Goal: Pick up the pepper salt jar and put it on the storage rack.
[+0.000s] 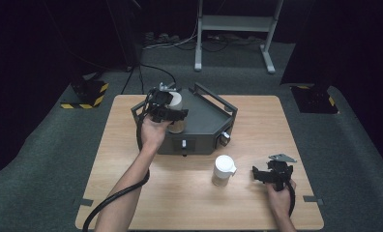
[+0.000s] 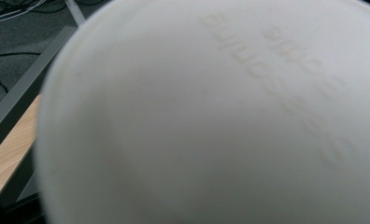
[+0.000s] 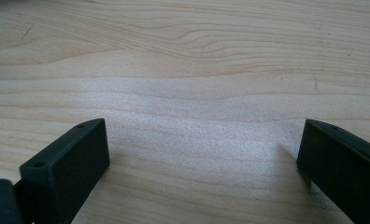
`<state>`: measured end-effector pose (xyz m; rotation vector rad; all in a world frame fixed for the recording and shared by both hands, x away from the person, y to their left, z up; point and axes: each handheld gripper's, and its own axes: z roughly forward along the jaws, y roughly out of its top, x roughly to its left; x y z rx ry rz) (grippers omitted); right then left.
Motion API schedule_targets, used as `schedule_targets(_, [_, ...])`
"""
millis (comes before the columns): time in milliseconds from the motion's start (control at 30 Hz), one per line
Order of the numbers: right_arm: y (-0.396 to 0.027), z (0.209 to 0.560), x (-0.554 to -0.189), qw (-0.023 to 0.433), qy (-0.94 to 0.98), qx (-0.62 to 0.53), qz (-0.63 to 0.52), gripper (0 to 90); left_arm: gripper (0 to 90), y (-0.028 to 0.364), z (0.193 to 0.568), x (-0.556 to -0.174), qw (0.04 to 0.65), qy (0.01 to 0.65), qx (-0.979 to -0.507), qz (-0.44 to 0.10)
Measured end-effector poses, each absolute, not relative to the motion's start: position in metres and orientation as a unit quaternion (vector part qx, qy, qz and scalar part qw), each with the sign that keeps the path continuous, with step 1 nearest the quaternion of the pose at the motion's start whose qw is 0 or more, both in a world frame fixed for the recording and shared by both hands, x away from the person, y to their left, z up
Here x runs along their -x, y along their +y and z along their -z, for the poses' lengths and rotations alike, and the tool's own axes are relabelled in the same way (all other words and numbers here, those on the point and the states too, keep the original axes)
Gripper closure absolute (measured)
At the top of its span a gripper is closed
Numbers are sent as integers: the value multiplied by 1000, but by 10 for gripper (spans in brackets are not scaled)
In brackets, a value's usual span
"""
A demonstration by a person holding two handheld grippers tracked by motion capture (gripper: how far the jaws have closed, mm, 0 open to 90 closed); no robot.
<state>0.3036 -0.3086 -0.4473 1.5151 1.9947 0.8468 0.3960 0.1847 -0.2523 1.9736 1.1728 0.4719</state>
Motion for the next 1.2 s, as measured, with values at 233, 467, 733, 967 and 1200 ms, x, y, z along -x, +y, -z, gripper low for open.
schedule_targets(233, [-309, 447, -304, 246, 731, -555, -310, 16, 335, 180, 256, -404, 379, 469, -774, -194])
schedule_targets(467, [-309, 447, -304, 246, 731, -555, -310, 16, 335, 176, 262, -409, 371, 475, -774, -196])
schedule_targets(733, [-309, 447, -304, 246, 731, -555, -310, 16, 336, 174, 266, -411, 364, 476, -776, -196])
schedule_targets(967, [-309, 447, -304, 246, 731, -555, -310, 16, 335, 173, 269, -414, 361, 477, -778, -194])
schedule_targets(1200, [-309, 447, -304, 246, 731, -555, -310, 15, 335, 172, 270, -414, 362, 474, -778, -195])
